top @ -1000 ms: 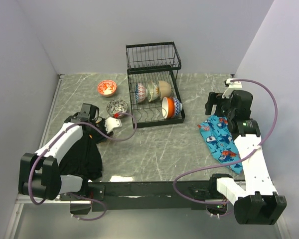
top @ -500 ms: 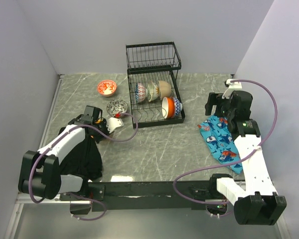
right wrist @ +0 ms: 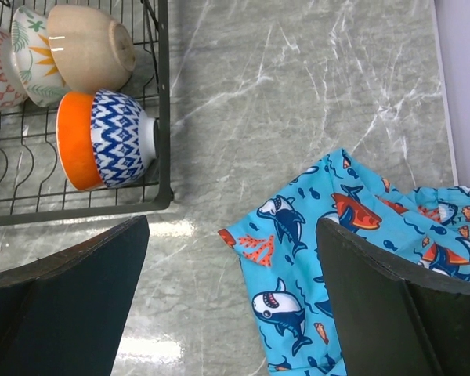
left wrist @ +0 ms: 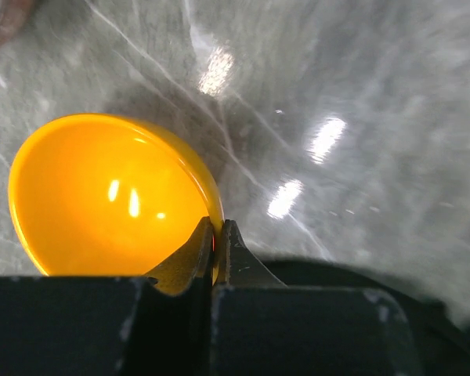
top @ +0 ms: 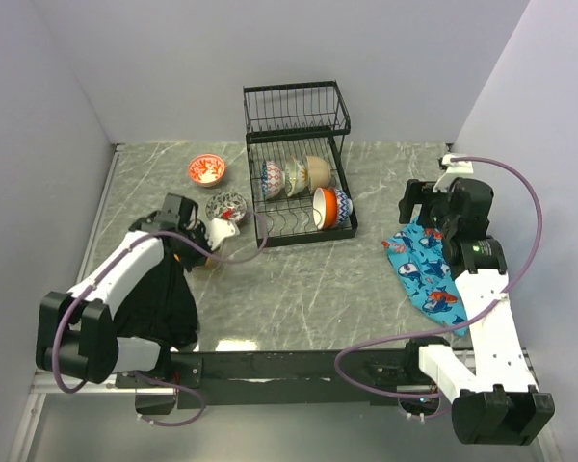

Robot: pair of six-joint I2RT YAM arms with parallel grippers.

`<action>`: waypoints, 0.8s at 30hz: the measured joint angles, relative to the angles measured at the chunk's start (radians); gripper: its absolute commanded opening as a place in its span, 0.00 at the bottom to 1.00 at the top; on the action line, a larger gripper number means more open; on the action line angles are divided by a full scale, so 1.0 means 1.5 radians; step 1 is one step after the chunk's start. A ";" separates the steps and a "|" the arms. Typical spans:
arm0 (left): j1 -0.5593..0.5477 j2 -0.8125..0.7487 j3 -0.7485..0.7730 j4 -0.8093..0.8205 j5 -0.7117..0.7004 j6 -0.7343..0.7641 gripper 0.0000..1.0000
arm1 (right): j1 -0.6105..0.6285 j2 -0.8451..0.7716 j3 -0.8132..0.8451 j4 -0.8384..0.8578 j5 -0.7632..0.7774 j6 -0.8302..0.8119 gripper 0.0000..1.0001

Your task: Load the bowls into the dish rack

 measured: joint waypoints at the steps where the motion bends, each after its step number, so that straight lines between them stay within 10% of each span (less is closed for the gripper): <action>1: 0.000 0.000 0.029 -0.037 0.010 -0.006 0.01 | 0.000 -0.002 0.000 -0.001 0.002 0.000 0.95; 7: -0.001 -0.004 0.266 -0.179 0.138 -0.046 0.01 | 0.000 -0.002 0.000 -0.005 0.008 0.000 0.95; 12: -0.002 -0.017 0.311 -0.096 0.312 -0.169 0.01 | -0.002 0.033 0.007 -0.011 0.018 0.001 0.95; 24: -0.048 0.149 0.061 0.773 0.473 -0.899 0.01 | -0.039 0.136 0.127 -0.104 0.069 -0.013 0.95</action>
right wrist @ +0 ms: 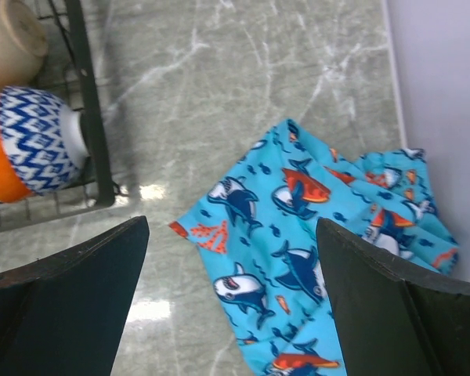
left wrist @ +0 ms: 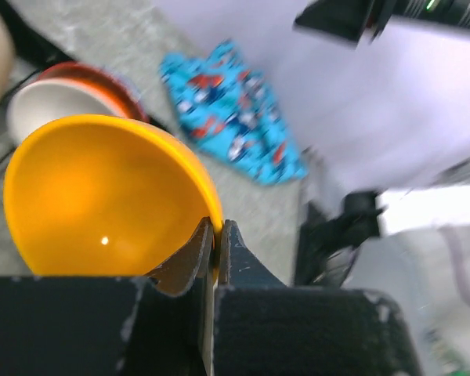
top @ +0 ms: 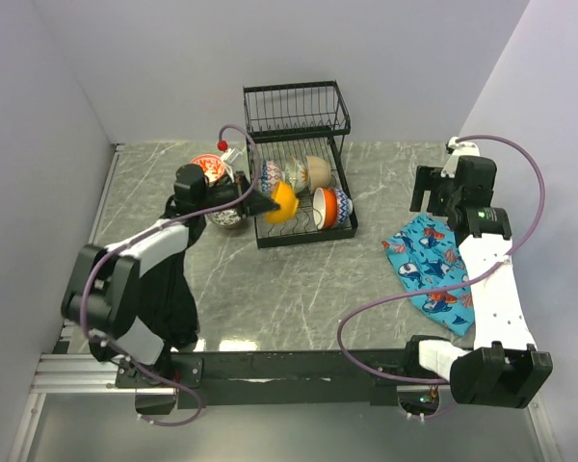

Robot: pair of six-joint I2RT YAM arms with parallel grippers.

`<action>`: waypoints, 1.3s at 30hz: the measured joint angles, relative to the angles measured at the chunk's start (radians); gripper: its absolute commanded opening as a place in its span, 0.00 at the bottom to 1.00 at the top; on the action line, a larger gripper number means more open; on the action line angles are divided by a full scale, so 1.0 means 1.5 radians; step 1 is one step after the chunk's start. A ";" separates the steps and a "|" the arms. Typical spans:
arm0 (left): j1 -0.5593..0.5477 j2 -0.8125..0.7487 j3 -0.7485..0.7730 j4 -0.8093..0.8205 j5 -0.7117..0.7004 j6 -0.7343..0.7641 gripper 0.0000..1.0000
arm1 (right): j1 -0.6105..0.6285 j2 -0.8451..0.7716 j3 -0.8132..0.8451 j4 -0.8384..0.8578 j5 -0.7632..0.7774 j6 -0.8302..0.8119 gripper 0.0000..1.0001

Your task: Load the bowls into the dish rack

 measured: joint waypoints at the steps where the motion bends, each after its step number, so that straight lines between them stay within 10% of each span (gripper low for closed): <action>1: -0.006 0.024 -0.003 0.066 -0.004 -0.062 0.01 | -0.002 0.000 0.004 -0.006 0.004 -0.006 0.95; 12: -0.032 0.194 -0.005 0.424 -0.151 -0.403 0.01 | -0.005 0.000 0.013 -0.050 0.026 -0.030 0.95; 39: -0.122 0.298 -0.001 0.357 -0.355 -0.471 0.01 | -0.006 0.017 0.013 -0.055 0.008 -0.025 0.95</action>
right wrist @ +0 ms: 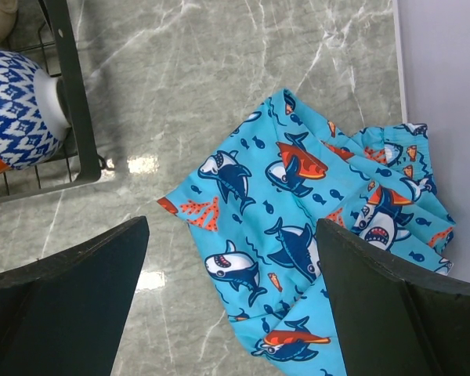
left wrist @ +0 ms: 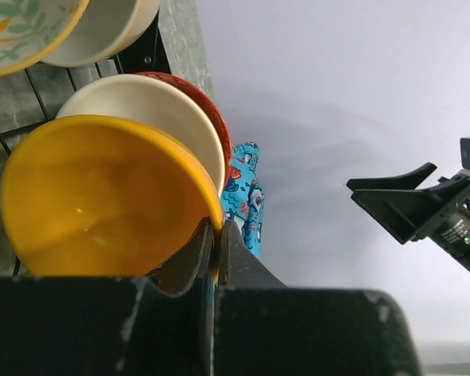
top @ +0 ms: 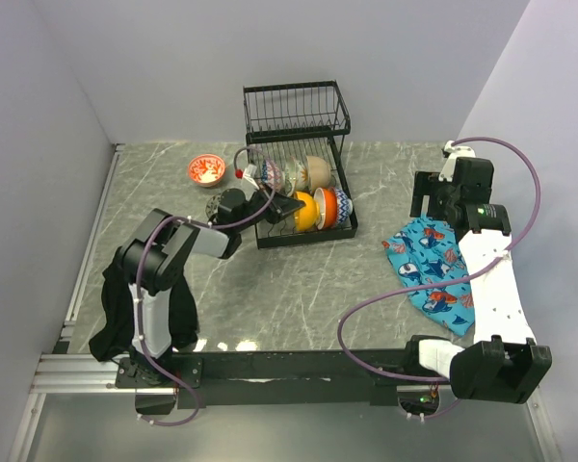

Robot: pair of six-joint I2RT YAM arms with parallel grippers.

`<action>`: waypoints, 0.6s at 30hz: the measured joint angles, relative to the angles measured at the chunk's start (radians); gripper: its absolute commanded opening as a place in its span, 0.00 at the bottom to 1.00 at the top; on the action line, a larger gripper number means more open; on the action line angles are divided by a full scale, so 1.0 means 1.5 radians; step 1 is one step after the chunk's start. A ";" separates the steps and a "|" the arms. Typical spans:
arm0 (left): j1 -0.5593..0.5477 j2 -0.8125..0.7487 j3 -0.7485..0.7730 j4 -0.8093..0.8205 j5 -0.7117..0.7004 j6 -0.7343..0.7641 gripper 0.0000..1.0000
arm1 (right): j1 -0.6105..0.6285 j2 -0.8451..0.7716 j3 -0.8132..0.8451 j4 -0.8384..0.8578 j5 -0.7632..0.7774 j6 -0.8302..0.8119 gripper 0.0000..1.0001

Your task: Load the bowls into the dish rack

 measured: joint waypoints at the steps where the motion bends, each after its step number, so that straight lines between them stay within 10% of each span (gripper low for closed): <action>1: -0.001 0.007 0.006 -0.003 -0.001 0.000 0.02 | 0.000 0.000 0.000 0.000 0.000 0.000 0.95; 18: -0.017 0.112 0.085 0.091 0.015 -0.081 0.01 | 0.000 0.007 0.000 -0.001 0.000 0.000 0.95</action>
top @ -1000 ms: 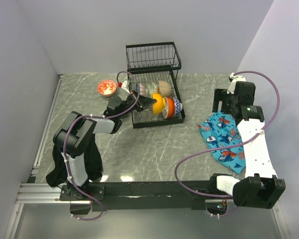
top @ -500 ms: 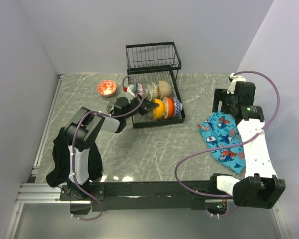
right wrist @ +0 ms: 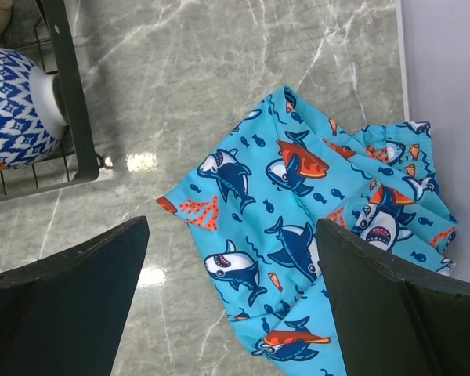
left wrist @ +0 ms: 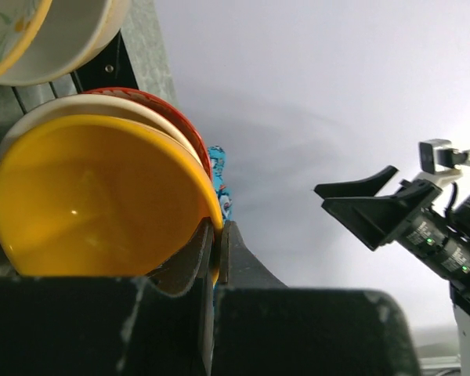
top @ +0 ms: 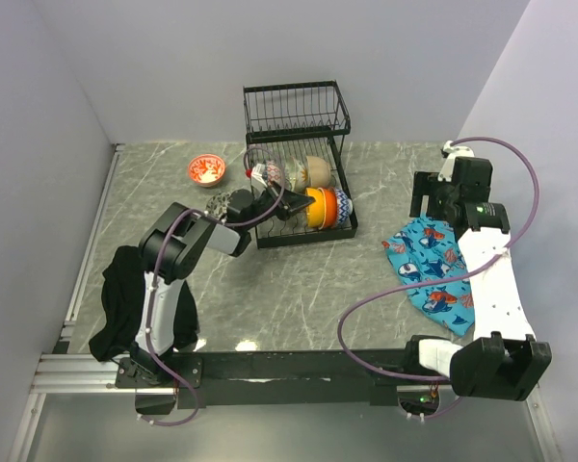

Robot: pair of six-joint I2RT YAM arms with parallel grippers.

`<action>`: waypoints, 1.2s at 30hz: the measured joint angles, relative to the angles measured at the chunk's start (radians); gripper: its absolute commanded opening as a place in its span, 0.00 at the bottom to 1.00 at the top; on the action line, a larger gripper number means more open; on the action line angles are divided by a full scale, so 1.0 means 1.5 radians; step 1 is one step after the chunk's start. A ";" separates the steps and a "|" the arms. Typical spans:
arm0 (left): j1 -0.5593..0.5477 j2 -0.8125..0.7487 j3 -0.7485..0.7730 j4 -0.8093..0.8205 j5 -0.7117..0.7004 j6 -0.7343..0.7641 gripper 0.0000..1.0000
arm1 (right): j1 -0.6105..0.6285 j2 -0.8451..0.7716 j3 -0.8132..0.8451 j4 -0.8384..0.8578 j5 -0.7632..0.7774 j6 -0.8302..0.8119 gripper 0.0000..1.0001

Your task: Load the bowls into the dish rack

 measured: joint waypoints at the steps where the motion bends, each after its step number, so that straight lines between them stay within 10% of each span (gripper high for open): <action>1: 0.001 0.008 0.000 0.017 0.002 -0.010 0.01 | 0.000 0.003 0.000 0.000 0.000 0.000 0.95; 25: 0.029 0.106 0.041 0.121 0.058 -0.138 0.01 | 0.000 0.045 0.000 -0.004 0.002 -0.002 0.95; 29: 0.027 0.106 0.038 0.124 0.052 -0.137 0.32 | 0.001 0.047 0.000 -0.004 0.002 -0.002 0.95; 36: 0.023 0.103 0.038 0.099 0.058 -0.105 0.39 | 0.005 0.050 0.000 -0.003 0.002 -0.002 0.95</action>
